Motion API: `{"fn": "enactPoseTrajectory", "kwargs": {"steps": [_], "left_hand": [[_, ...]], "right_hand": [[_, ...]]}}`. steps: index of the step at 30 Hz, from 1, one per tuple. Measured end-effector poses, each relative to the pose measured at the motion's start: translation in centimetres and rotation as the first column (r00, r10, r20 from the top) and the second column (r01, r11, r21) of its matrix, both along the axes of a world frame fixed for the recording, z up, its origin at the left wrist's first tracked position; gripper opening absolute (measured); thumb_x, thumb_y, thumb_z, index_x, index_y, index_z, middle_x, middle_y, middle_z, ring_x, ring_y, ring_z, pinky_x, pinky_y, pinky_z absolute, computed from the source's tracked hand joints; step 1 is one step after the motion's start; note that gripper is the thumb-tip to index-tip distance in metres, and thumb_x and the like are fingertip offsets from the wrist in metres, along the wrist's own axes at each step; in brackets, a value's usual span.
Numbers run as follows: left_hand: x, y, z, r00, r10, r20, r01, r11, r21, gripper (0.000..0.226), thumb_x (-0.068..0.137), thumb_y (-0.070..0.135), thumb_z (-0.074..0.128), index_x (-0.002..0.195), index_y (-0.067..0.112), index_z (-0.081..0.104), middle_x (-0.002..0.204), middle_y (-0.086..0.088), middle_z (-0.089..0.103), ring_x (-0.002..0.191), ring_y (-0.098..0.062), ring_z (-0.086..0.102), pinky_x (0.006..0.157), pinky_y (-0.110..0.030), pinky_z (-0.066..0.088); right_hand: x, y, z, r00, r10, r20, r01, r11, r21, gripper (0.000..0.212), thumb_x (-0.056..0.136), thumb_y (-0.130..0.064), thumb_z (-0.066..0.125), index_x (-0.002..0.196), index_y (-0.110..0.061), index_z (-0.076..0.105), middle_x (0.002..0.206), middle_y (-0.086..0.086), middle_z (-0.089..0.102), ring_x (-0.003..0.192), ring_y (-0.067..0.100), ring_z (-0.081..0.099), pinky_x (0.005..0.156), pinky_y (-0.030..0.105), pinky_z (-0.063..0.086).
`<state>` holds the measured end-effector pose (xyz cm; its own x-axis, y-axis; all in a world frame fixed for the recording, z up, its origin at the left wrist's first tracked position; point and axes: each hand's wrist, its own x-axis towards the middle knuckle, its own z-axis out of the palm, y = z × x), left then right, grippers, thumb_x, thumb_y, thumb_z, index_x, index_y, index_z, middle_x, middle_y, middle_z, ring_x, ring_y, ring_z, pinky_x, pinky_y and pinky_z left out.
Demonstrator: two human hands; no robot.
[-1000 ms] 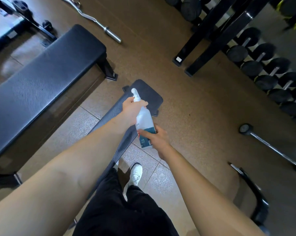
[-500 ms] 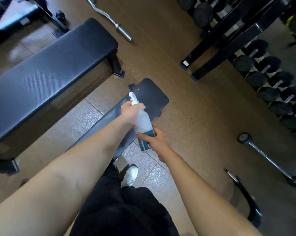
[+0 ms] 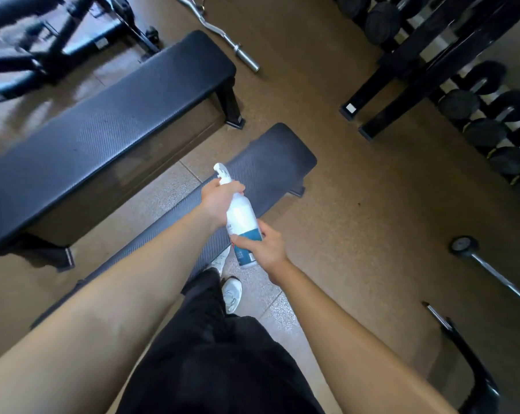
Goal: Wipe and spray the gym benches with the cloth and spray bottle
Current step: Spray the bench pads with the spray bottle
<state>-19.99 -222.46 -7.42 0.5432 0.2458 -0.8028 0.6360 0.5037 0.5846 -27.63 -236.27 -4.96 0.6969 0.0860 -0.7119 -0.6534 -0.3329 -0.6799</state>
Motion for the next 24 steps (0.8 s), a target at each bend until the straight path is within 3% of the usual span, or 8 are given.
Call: {"fn": "enactPoseTrajectory", "kwargs": {"steps": [4, 10, 14, 19, 24], "left_hand": [[-3.8, 1.3, 0.6, 0.998, -0.047, 0.043, 0.048, 0.999, -0.022, 0.022, 0.087, 0.001, 0.074, 0.103, 0.005, 0.059, 0.08, -0.014, 0.06, 0.063, -0.022, 0.059, 0.052, -0.028, 0.054], [-8.3, 3.2, 1.6, 0.998, -0.06, -0.022, 0.06, 0.998, -0.023, 0.017, 0.085, -0.005, 0.066, 0.093, 0.004, 0.054, 0.071, -0.013, 0.051, 0.048, -0.016, 0.054, 0.044, -0.022, 0.046], [-10.6, 5.0, 1.4, 0.999, -0.021, 0.027, 0.024, 0.996, -0.092, 0.027, 0.086, -0.001, 0.074, 0.107, 0.005, 0.058, 0.08, -0.015, 0.061, 0.062, -0.022, 0.062, 0.056, -0.031, 0.057], [-13.5, 8.6, 1.2, 0.999, -0.032, -0.04, 0.03, 0.998, -0.047, 0.019, 0.081, -0.004, 0.071, 0.093, 0.005, 0.059, 0.074, -0.016, 0.06, 0.058, -0.026, 0.06, 0.059, -0.033, 0.056], [-17.5, 12.5, 0.8, 0.995, -0.095, 0.019, 0.096, 0.991, -0.088, 0.024, 0.08, -0.002, 0.078, 0.092, 0.008, 0.06, 0.078, -0.015, 0.064, 0.064, -0.028, 0.063, 0.069, -0.042, 0.059]], "right_hand": [[-4.2, 1.4, 0.6, 1.0, -0.028, -0.013, 0.028, 0.998, 0.058, 0.035, 0.077, -0.028, 0.087, 0.106, -0.028, 0.068, 0.106, 0.006, 0.074, 0.096, 0.022, 0.073, 0.08, 0.034, 0.062], [-8.4, 2.6, 0.7, 0.999, 0.035, 0.02, -0.036, 0.999, 0.025, 0.048, 0.076, -0.037, 0.086, 0.117, -0.034, 0.061, 0.111, -0.005, 0.066, 0.103, 0.013, 0.066, 0.086, 0.033, 0.062], [-10.7, 4.8, 0.9, 1.0, 0.011, 0.025, -0.012, 1.0, 0.016, 0.045, 0.077, -0.04, 0.085, 0.114, -0.035, 0.06, 0.111, -0.005, 0.066, 0.103, 0.014, 0.067, 0.088, 0.035, 0.061], [-14.2, 8.8, 1.0, 0.999, 0.032, 0.034, -0.031, 0.999, -0.019, 0.056, 0.078, -0.04, 0.085, 0.127, -0.029, 0.059, 0.115, -0.005, 0.065, 0.105, 0.012, 0.066, 0.087, 0.029, 0.061], [-18.5, 12.7, 1.4, 0.999, -0.053, -0.004, 0.053, 0.999, 0.002, 0.047, 0.078, -0.034, 0.086, 0.118, -0.034, 0.06, 0.112, -0.005, 0.069, 0.102, 0.013, 0.069, 0.088, 0.035, 0.061]]}}
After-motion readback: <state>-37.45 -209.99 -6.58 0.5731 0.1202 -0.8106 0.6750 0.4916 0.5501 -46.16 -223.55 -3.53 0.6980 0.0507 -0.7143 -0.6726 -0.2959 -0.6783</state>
